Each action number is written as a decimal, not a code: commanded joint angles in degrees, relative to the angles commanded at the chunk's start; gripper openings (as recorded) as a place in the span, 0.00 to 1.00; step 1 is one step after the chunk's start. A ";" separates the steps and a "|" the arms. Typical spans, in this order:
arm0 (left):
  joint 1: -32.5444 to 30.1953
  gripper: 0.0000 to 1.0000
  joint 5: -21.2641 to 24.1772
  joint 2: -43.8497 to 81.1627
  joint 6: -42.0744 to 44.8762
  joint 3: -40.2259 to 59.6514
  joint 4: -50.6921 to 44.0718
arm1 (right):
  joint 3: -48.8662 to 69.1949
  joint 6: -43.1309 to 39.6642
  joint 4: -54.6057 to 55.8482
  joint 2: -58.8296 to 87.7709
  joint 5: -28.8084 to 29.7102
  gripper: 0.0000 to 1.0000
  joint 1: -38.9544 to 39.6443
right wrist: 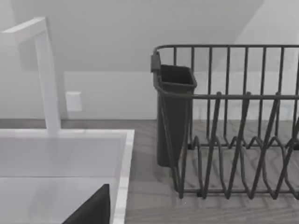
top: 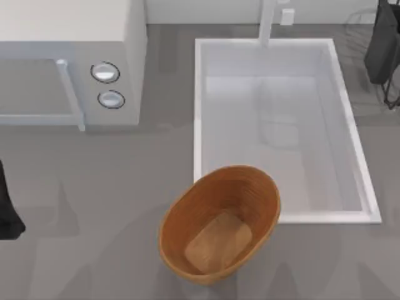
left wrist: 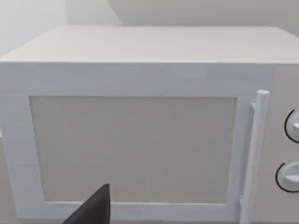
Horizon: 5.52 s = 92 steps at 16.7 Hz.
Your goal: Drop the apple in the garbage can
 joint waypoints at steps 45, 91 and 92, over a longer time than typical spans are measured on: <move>0.00 1.00 0.00 0.00 0.00 0.00 0.00 | 54.65 -63.81 -37.14 104.13 3.27 1.00 -10.98; 0.00 1.00 0.00 0.00 0.00 0.00 0.00 | 79.84 -61.22 -73.19 93.54 1.78 0.00 -9.27; 0.00 1.00 0.00 0.00 0.00 0.00 0.00 | 80.06 -59.39 -72.76 93.77 1.24 0.00 -7.73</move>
